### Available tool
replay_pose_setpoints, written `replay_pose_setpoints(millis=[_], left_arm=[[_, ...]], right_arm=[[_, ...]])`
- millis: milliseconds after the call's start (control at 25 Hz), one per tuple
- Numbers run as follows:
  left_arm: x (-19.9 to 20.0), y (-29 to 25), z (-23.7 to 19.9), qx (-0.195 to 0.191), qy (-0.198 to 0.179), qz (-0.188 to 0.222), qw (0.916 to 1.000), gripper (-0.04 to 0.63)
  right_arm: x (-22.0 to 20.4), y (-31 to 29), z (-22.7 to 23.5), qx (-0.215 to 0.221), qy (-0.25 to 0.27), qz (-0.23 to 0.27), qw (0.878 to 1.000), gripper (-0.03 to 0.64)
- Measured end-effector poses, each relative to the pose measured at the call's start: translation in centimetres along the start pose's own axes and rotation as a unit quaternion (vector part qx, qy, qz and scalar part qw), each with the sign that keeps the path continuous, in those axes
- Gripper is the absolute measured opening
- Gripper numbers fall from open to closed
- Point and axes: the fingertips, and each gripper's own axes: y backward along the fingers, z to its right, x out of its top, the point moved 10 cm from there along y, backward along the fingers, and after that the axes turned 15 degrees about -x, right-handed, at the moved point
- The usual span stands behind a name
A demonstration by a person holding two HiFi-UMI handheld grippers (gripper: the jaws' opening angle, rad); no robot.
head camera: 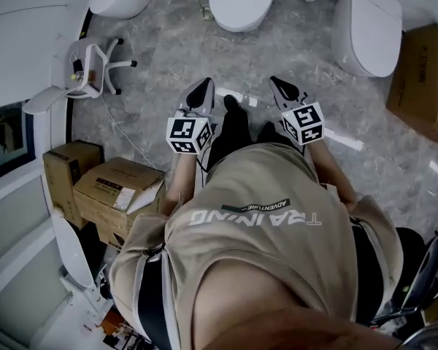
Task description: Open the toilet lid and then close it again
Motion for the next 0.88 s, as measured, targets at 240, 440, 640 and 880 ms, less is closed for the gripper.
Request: replay_pose_setpoints(millis=[240, 440, 640, 880], left_arm=[[3.9, -2.0, -6.2, -0.032, -0.036, 0.018, 0.9987, 0.0], [6.4, -2.8, -12.2, -0.05, -0.063, 0.02, 0.9966, 0.0], [6.9, -3.6, -17.0, -0.062, -0.068, 0.014, 0.9956, 0.0], [6.8, -4.2, -21.4, -0.081, -0.04, 0.021, 0.9957, 0.0]], right_arm=[[5.0, -4.1, -1.4, -0.019, 0.01, 0.013, 1.0, 0.012], [9.4, -8.7, -2.6, -0.055, 0.029, 0.028, 0.998, 0.013], [10.5, -12.5, -3.6, -0.084, 0.009, 0.015, 0.996, 0.012], [11.8, -15.2, -5.1, -0.1, 0.033, -0.002, 0.994, 0.013]])
